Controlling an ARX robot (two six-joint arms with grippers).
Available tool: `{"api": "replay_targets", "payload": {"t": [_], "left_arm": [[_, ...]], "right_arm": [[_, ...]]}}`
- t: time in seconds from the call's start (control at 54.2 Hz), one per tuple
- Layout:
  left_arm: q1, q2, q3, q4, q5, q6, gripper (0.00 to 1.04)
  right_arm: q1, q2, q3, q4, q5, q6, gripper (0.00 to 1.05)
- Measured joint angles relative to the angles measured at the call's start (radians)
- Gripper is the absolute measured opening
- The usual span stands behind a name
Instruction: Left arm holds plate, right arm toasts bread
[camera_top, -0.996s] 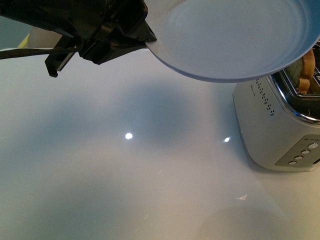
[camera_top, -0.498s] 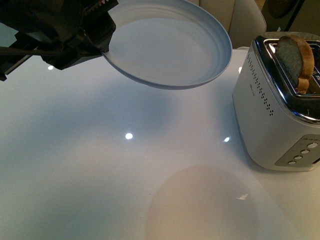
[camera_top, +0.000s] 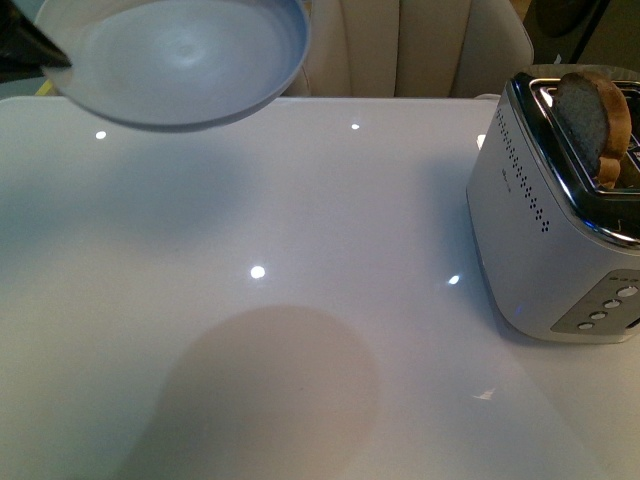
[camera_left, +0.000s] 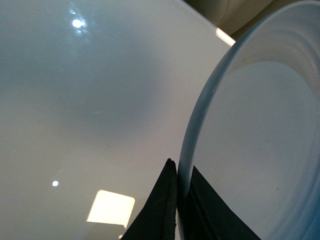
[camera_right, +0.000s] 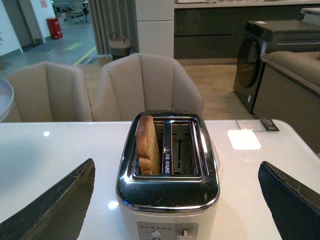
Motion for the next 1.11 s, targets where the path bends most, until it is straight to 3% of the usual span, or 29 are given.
{"api": "replay_targets", "payload": {"t": [0.129, 0.332, 0.664, 1.107], "left_arm": [[0.113, 0.128, -0.005, 0.055, 0.064, 0.127, 0.03], [0.173, 0.304, -0.023, 0.126, 0.130, 0.238, 0.03], [0.214, 0.527, 0.032, 0.162, 0.156, 0.364, 0.03], [0.228, 0.649, 0.101, 0.194, 0.177, 0.391, 0.03]], "right_arm": [[0.000, 0.000, 0.000, 0.000, 0.000, 0.000, 0.96], [0.000, 0.000, 0.000, 0.000, 0.000, 0.000, 0.96], [0.000, 0.000, 0.000, 0.000, 0.000, 0.000, 0.96], [0.000, 0.000, 0.000, 0.000, 0.000, 0.000, 0.96]]}}
